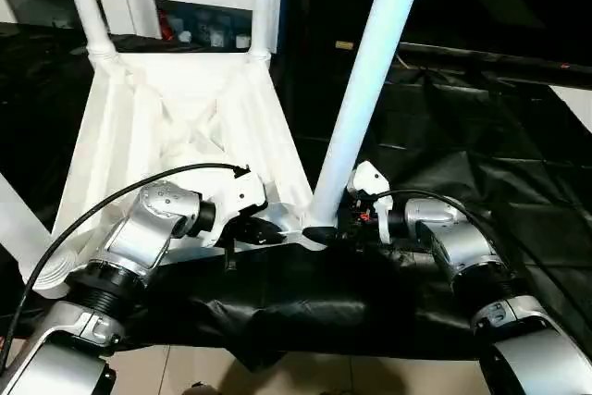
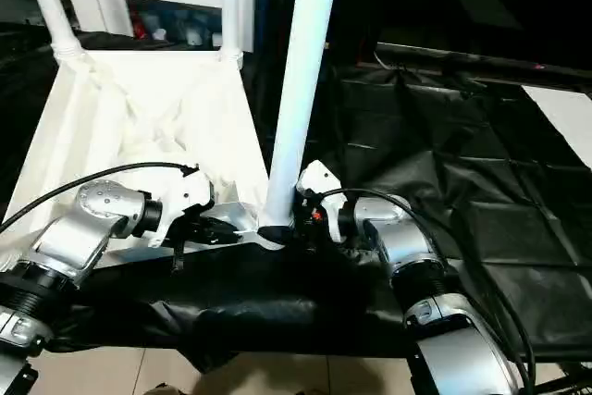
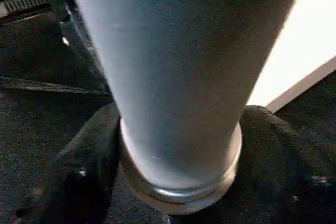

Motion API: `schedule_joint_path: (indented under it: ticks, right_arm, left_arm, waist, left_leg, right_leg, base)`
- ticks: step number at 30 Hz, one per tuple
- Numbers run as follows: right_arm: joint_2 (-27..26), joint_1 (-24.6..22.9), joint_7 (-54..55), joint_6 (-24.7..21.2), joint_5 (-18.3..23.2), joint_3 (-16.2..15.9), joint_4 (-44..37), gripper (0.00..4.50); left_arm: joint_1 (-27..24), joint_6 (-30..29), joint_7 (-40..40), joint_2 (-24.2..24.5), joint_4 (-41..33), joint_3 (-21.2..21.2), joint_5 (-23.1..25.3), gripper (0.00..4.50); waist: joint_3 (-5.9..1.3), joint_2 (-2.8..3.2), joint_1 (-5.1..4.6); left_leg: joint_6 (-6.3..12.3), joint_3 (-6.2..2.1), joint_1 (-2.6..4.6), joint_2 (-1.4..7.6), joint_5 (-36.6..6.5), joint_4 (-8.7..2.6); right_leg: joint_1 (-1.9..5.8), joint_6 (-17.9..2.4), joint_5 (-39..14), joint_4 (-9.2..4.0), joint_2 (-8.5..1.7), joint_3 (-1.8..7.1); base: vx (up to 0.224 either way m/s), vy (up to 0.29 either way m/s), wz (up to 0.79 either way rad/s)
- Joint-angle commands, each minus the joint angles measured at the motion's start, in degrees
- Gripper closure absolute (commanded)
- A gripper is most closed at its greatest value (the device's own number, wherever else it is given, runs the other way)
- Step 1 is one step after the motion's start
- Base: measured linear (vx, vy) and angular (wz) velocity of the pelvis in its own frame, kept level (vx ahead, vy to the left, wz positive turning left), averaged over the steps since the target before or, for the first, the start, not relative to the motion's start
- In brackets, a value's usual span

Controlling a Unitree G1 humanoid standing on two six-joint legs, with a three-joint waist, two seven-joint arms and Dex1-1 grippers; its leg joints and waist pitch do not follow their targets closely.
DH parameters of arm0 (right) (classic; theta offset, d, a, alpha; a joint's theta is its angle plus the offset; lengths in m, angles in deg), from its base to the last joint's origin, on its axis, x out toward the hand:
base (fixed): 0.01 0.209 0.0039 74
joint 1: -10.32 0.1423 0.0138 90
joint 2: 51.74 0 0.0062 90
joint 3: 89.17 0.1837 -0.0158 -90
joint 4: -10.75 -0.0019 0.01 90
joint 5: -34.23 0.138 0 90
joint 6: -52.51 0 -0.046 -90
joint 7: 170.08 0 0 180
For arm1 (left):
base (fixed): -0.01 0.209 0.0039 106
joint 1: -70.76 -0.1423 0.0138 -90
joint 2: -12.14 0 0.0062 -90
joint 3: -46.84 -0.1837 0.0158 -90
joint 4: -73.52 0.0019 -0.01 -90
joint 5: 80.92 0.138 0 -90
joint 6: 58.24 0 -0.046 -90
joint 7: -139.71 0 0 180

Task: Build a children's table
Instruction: Rotate leg to tighten

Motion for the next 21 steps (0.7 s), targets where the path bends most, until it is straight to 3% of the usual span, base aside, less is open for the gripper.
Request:
schedule_joint_path:
  ticks: [1,4,8,11,13,14,18,20,21]
  right_arm:
    - [0.05,-0.07,0.46,-1.10,0.46,0.73,-0.61,1.39]
    - [-1.44,-0.41,3.59,-1.45,1.12,2.02,0.04,1.54]
    - [-6.24,0.08,18.18,-1.92,0.25,4.47,5.08,1.71]
    - [-8.05,0.62,23.22,-2.52,0.11,5.35,7.08,1.75]
    - [-11.64,1.98,31.62,-4.05,0.93,7.74,9.29,1.75]
    - [-13.62,3.08,36.26,-4.47,1.03,8.93,10.56,1.75]
    - [-15.24,3.60,37.66,-2.50,-0.36,8.17,11.03,1.75]
    - [-15.28,3.59,36.62,-1.44,-1.14,7.34,10.73,1.06]
    - [-14.79,3.55,35.51,-1.28,-1.35,6.99,10.44,1.06]
  left_arm:
    - [-1.28,-0.01,3.74,-1.70,0.12,-2.79,-1.59,4.50]
    - [-0.24,-0.68,-1.16,-3.55,2.26,-1.69,-0.51,4.50]
    - [3.22,-2.06,-13.20,-9.12,7.68,0.27,2.01,4.50]
    - [4.63,-2.75,-16.89,-11.20,9.41,0.82,2.54,4.50]
    - [6.79,-3.70,-22.10,-14.59,11.78,1.71,3.09,4.50]
    - [7.62,-3.84,-24.15,-16.15,12.72,1.88,3.68,4.50]
    - [8.01,-3.24,-25.01,-17.47,13.39,1.54,4.34,4.50]
    - [7.69,-2.63,-23.85,-17.50,13.16,1.04,4.20,4.50]
    - [7.30,-2.35,-22.60,-17.06,12.68,0.81,3.93,4.50]
  waist:
    - [-3.59,0.83,0.12]
    - [-3.55,0.75,0.05]
    - [-3.33,0.67,-0.03]
    - [-3.32,0.52,-0.25]
    - [-3.21,0.60,-0.46]
    - [-3.26,1.02,-0.48]
    - [-3.33,0.93,-0.78]
    - [-3.38,0.88,-0.73]
    - [-3.37,0.75,-0.73]
  left_leg:
    - [-0.02,0.48,0.64,0.34,-17.26,-3.76]
    - [0.00,0.55,0.55,0.28,-16.73,-3.75]
    - [-1.66,0.34,0.81,0.20,-19.26,-3.88]
    - [-1.80,0.10,0.75,0.00,-20.82,-3.85]
    - [-1.61,0.15,0.89,-0.09,-21.63,-3.77]
    - [-1.84,-0.04,0.98,-0.16,-22.13,-3.81]
    - [-1.59,-0.08,0.83,-0.13,-23.29,-3.82]
    - [-1.20,-0.08,0.76,-0.11,-23.07,-3.84]
    - [-1.04,-0.06,0.67,-0.12,-22.87,-3.86]
  right_leg:
    - [2.70,-11.61,-14.99,-4.03,-2.04,2.01]
    - [2.68,-11.62,-14.63,-4.01,-1.99,2.05]
    - [2.28,-9.69,-21.40,-4.66,-2.25,1.98]
    - [2.28,-7.88,-25.76,-5.24,-2.37,1.78]
    - [1.90,-7.24,-27.29,-5.61,-2.27,1.78]
    - [1.91,-6.85,-28.46,-5.65,-2.29,1.63]
    - [1.77,-6.43,-27.67,-5.94,-2.22,1.51]
    - [1.86,-6.75,-26.75,-5.81,-2.18,1.53]
    - [1.91,-6.84,-26.42,-5.79,-2.16,1.53]
  base:
    - [0.000,0.000,0.00]
    - [0.000,0.000,0.00]
    - [0.000,0.000,0.00]
    - [0.000,0.000,0.00]
    - [0.000,0.000,0.00]
    - [0.000,0.000,0.00]
    - [0.000,0.000,0.00]
    - [0.000,0.000,0.00]
    - [0.000,0.000,0.00]
